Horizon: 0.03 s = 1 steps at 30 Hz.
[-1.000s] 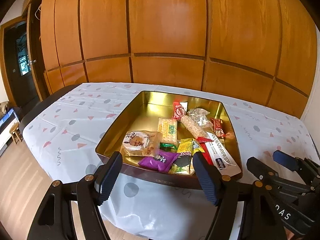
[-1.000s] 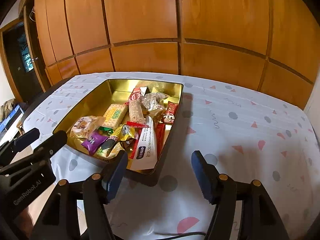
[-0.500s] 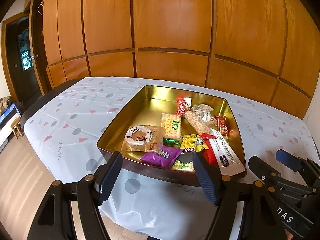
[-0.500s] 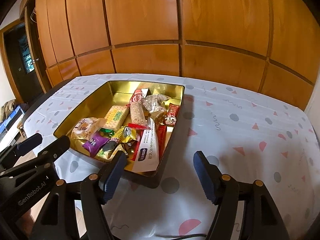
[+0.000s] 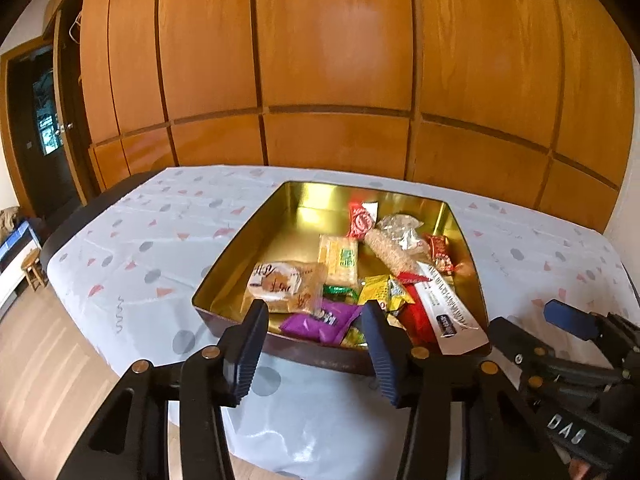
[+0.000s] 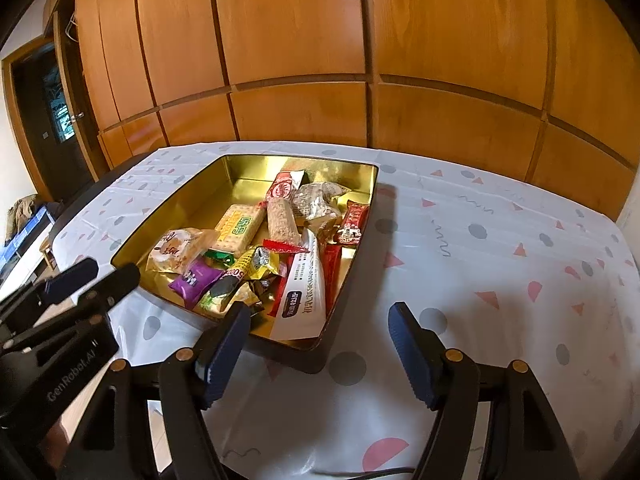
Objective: Organize snacks
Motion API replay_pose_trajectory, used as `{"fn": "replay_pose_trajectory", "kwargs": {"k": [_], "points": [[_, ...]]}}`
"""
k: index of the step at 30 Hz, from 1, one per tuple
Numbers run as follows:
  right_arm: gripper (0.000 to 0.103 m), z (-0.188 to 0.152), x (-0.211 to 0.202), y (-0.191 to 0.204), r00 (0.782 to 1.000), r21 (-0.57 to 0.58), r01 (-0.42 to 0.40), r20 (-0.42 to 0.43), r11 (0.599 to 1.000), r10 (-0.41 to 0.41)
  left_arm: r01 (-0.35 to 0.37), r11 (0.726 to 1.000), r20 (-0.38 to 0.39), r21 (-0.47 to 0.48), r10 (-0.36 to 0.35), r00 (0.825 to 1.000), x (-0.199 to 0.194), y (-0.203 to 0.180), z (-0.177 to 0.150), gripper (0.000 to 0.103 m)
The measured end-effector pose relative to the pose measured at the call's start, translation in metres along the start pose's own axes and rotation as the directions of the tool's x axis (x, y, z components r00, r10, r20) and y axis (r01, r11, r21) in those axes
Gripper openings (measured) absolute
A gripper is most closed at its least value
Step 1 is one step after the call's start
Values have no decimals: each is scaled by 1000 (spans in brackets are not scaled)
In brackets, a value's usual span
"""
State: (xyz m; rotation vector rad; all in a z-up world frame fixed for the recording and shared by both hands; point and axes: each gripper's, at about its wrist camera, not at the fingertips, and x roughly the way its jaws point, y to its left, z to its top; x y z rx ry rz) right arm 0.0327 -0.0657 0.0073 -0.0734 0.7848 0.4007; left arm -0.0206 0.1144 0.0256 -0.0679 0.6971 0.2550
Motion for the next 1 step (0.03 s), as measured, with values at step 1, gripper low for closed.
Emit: {"fn": "replay_pose_trajectory", "kwargs": {"k": [1], "points": [[72,0,-1,-1,1000,3,-5,0,1000,5,7,1000,-1,3,-7,1000,0,0,1,50]]}}
